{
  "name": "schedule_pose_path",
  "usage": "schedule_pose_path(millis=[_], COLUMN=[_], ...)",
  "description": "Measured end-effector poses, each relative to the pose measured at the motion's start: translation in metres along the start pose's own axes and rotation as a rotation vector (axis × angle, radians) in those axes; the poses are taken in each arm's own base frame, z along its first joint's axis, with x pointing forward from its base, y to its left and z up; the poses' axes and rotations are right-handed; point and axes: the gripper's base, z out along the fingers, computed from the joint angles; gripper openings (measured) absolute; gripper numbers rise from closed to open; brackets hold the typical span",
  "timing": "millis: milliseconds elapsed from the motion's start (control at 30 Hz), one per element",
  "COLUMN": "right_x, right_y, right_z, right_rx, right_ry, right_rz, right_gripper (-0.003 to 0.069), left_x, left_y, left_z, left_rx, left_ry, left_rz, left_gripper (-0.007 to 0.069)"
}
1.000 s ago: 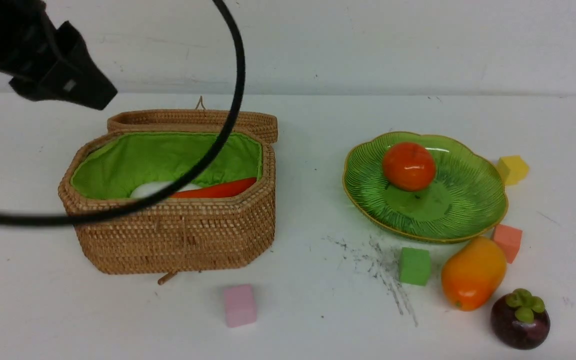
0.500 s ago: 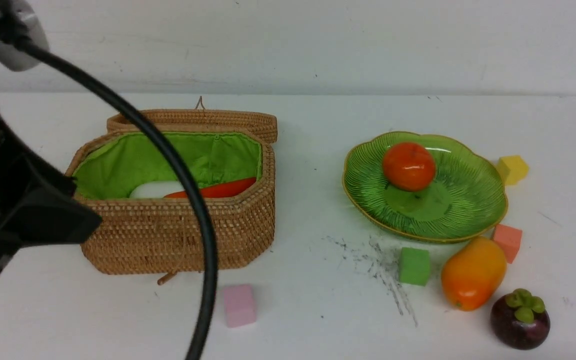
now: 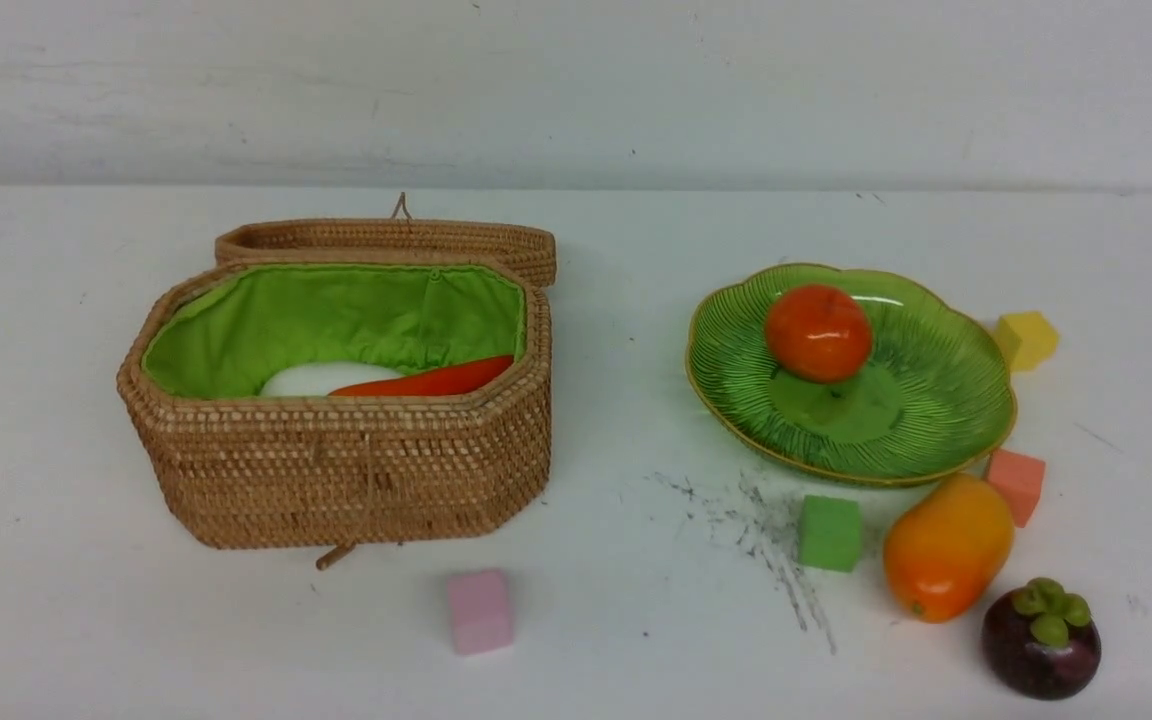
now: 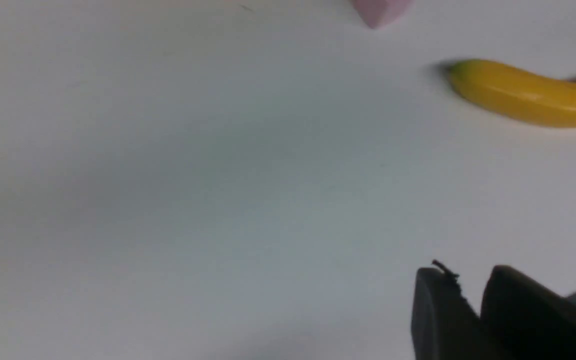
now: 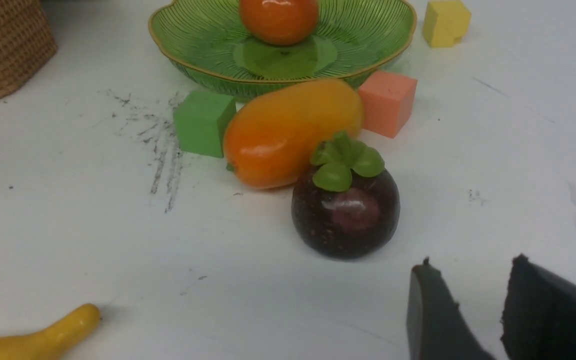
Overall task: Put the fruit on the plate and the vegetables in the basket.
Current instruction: Use the right arm to grab a mangosteen and put it into the right plate
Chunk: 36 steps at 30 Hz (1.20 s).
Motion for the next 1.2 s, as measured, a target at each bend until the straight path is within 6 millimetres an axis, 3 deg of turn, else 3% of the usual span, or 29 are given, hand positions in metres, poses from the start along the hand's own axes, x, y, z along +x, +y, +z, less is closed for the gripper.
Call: schedule_pose_path(millis=[67,233,633,833,1067,1200], right_x=[0.000,0.000,0.000,0.000,0.000,0.000], right_y=[0.000,0.000,0.000,0.000,0.000,0.000], right_z=[0.000,0.000,0.000,0.000,0.000,0.000], right_rx=[0.000,0.000,0.000,0.000,0.000,0.000], right_ry=[0.000,0.000,0.000,0.000,0.000,0.000], right_rz=[0.000,0.000,0.000,0.000,0.000,0.000], right_gripper=[0.0242,0.0242,0.0242,0.0242,0.0242,0.0242], left_x=[-0.002,-0.019,-0.031,-0.042,-0.026,-0.001], left_y=[-0.003,-0.004,-0.003,0.003,0.020,0.033], left_z=[0.009,0.010,0.006,0.000,-0.011,0.004], left_rx=[0.060,0.098,0.090,0.042,-0.161,-0.323], left_ry=[-0.064,-0.269,-0.407,-0.571,-0.814,-0.820], left_rz=[-0.037,-0.075,-0.082,-0.086,-0.088,-0.083], left_gripper=[-0.0013,-0.0013,-0.0013,-0.0013,-0.0013,-0.0013])
